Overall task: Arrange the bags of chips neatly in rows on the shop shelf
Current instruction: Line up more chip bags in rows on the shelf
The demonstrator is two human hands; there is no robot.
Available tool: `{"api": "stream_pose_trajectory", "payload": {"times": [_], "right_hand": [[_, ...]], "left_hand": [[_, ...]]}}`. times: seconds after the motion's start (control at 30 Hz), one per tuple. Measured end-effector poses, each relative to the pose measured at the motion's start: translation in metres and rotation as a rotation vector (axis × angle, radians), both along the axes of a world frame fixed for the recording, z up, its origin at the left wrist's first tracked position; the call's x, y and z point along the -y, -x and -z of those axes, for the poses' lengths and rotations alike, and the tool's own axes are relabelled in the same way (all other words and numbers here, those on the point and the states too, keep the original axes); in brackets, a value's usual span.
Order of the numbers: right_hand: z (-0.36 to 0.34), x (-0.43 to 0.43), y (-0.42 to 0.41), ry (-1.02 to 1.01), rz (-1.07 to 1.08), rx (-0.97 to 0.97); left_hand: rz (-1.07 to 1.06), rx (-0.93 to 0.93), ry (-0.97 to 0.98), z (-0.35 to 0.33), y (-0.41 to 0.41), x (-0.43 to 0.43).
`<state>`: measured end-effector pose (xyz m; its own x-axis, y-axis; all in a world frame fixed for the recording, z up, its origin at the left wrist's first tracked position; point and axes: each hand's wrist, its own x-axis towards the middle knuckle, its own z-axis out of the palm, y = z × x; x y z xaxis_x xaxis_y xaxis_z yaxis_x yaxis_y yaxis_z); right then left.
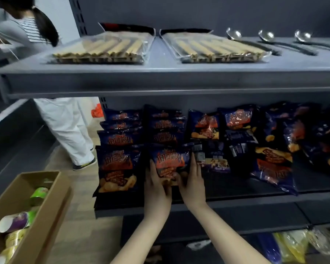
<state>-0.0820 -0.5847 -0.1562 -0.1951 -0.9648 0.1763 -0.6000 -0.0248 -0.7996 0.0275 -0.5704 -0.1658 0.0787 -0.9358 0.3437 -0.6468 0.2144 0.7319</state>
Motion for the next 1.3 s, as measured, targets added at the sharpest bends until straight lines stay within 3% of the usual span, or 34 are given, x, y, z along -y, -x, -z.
{"api": "stream_pose_trajectory", "payload": {"times": [0.13,0.6,0.93,1.07,1.3], "right_hand": [[0.002,-0.001,-0.001,0.008,0.039,-0.080],[0.005,0.002,-0.002,0.038,0.069,-0.136],[0.003,0.001,0.004,0.034,0.030,0.009],[-0.002,-0.001,0.014,0.007,-0.051,0.178],[-0.034,0.001,0.085,0.286,-0.151,0.072]], "left_hand": [[0.020,0.067,0.114,0.010,0.002,-0.006],[0.041,0.124,0.095,0.015,0.000,-0.003],[-0.005,0.073,0.085,0.013,0.006,-0.006],[-0.080,-0.080,0.042,0.002,0.022,-0.014],[-0.033,-0.051,0.247,-0.039,0.083,-0.010]]}}
